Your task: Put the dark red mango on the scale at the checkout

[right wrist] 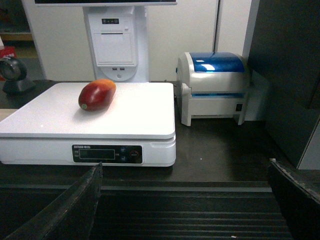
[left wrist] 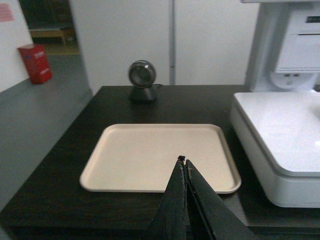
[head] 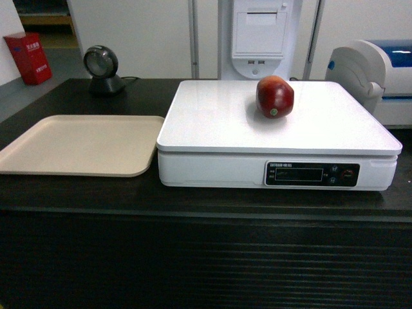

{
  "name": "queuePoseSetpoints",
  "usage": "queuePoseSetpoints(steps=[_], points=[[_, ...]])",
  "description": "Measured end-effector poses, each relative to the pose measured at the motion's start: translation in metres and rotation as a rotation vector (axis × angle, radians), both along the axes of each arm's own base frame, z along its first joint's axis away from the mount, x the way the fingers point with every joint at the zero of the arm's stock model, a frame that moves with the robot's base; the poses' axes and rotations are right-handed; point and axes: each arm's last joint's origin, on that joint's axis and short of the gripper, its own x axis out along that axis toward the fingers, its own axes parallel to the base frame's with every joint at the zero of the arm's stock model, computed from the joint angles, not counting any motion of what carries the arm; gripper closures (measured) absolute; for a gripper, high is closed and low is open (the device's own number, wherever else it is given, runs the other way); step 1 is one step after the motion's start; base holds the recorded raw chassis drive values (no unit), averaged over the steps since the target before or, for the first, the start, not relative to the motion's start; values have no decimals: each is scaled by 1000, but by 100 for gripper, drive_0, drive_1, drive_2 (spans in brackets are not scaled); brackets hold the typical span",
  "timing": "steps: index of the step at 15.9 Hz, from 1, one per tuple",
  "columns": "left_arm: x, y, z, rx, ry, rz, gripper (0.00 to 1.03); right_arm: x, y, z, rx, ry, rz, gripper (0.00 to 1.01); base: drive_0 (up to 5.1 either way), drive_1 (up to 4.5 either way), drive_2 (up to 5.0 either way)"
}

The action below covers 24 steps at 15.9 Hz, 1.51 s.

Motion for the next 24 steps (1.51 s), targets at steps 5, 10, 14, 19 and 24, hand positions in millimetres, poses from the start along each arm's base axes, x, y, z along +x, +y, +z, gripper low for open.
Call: queuePoseSetpoints(steps=[5, 10, 14, 19, 24], points=[[-28, -1, -9, 0, -1, -12, 101, 0, 0, 0, 0, 0, 0, 3, 0, 0, 0], [-49, -1, -28, -1, 31, -13, 101, 0, 0, 0, 0, 0, 0, 3, 0, 0, 0], [-60, -1, -20, 0, -6, -12, 101, 0, 0, 0, 0, 0, 0, 3, 0, 0, 0], [-70, -1, -18, 0, -14, -12, 101, 0, 0, 0, 0, 0, 0, 3, 0, 0, 0], [-77, -1, -18, 0, -16, -12, 101, 0, 0, 0, 0, 0, 0, 3, 0, 0, 0]])
